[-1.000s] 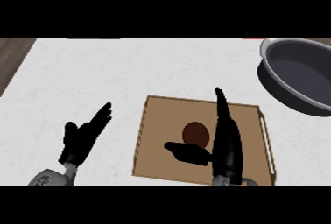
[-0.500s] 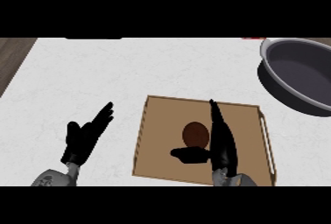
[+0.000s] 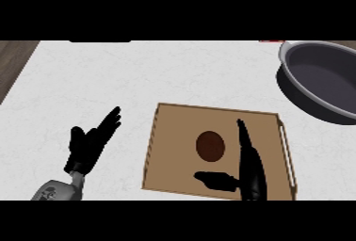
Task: Pick the cupcake from the tray and place it in the pot
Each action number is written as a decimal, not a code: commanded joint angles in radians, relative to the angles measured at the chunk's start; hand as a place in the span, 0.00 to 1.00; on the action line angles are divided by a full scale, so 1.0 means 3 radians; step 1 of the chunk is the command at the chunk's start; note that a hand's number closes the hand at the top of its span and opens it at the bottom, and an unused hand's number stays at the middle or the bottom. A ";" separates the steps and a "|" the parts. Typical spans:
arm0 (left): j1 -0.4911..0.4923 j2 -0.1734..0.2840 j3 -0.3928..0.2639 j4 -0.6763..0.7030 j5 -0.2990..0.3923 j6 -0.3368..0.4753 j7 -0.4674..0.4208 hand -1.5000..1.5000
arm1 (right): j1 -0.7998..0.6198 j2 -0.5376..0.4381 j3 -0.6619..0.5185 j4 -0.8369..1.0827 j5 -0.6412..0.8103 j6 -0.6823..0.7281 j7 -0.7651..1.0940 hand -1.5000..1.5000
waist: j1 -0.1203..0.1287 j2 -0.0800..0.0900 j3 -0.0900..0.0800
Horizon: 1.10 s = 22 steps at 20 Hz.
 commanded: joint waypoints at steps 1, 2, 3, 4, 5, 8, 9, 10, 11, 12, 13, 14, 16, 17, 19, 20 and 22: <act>0.0030 -0.0097 0.0061 0.0070 -0.0092 -0.0038 -0.0026 0.50 | 0.0091 0.0056 -0.0082 0.0148 -0.0389 -0.0034 -0.0528 0.00 | 0.0002 0.0001 0.0000; 0.0035 -0.0108 0.0052 0.0211 -0.0101 -0.0064 -0.0172 0.50 | -0.0036 0.0041 -0.0243 0.0345 -0.0629 -0.0035 -0.0855 0.00 | 0.0006 0.0006 0.0001; 0.0009 -0.0173 -0.0004 0.0247 -0.0181 -0.0024 -0.0222 0.50 | 0.0282 0.0054 -0.0096 0.0133 -0.0651 -0.0111 -0.0972 0.00 | -0.0012 0.0003 0.0001; -0.0003 -0.0012 0.0131 0.0006 -0.0013 -0.0134 0.0039 0.50 | 0.0274 0.0116 -0.0104 0.0172 -0.0715 -0.0147 -0.1115 0.00 | 0.0001 -0.0001 0.0002; -0.0102 -0.0142 0.0161 0.0210 -0.0055 -0.0099 -0.0087 0.50 | 0.0210 0.0149 -0.0182 0.0370 -0.0868 -0.0092 -0.1276 0.00 | -0.0003 0.0004 0.0001; 0.0090 -0.0133 0.0099 -0.0075 -0.0085 -0.0117 0.0029 0.50 | 0.0083 0.0158 -0.0072 0.0515 -0.1232 -0.0308 -0.1406 0.00 | 0.0016 0.0000 0.0002; -0.0109 -0.0181 0.0152 0.0270 -0.0186 -0.0143 -0.0083 0.50 | 0.0003 0.0158 -0.0131 0.0520 -0.1291 -0.0268 -0.1419 0.00 | 0.0000 0.0004 0.0000; 0.0129 -0.0107 0.0114 -0.0220 -0.0198 -0.0117 0.0133 0.50 | -0.0042 0.0159 -0.0161 0.0646 -0.1362 -0.0254 -0.1472 0.00 | 0.0016 -0.0001 0.0001; 0.0017 -0.0142 0.0143 0.0041 -0.0201 -0.0200 0.0021 0.50 | 0.0066 0.0159 -0.0242 0.0669 -0.1531 -0.0159 -0.1680 0.00 | 0.0005 0.0002 0.0001; -0.0125 -0.0325 0.0113 0.0276 -0.0288 -0.0068 -0.0027 0.50 | 0.0072 0.0160 -0.0207 0.0782 -0.1638 -0.0269 -0.1807 0.00 | -0.0003 0.0005 0.0000; -0.0022 -0.0174 0.0271 0.0194 -0.0225 -0.0246 -0.0063 0.50 | 0.0021 0.0160 -0.0302 0.0595 -0.1583 -0.0132 -0.1600 0.00 | 0.0001 0.0001 -0.0001; 0.0071 -0.0206 0.0214 -0.0020 -0.0214 -0.0211 0.0030 0.50 | 0.0000 0.0160 -0.0295 0.1121 -0.1804 -0.0213 -0.2108 0.00 | 0.0013 0.0002 0.0001; -0.0131 -0.0178 0.0350 0.0271 -0.0176 -0.0318 -0.0030 0.50 | -0.0283 0.0160 -0.0368 0.1389 -0.2155 -0.0196 -0.2254 0.00 | 0.0013 0.0007 0.0001; 0.0070 -0.0247 0.0242 0.0101 -0.0308 -0.0268 -0.0080 0.50 | -0.0312 0.0160 -0.0169 0.1335 -0.2181 -0.0278 -0.2182 0.00 | 0.0017 0.0003 0.0000; -0.0146 -0.0249 0.0380 0.0321 -0.0304 -0.0325 -0.0052 0.50 | -0.0415 0.0160 -0.0446 0.1648 -0.2302 -0.0064 -0.2466 0.00 | 0.0009 0.0005 0.0000; 0.0114 -0.0163 0.0285 -0.0175 -0.0265 -0.0271 0.0187 0.50 | -0.0487 0.0161 -0.0335 0.1922 -0.2512 -0.0201 -0.2696 0.00 | 0.0045 0.0004 0.0003; 0.0098 -0.0238 0.0252 0.0070 -0.0352 -0.0275 -0.0108 0.50 | -0.0458 0.0140 -0.0104 0.1953 -0.1796 -0.0243 -0.2511 1.00 | 0.0054 0.0009 0.0000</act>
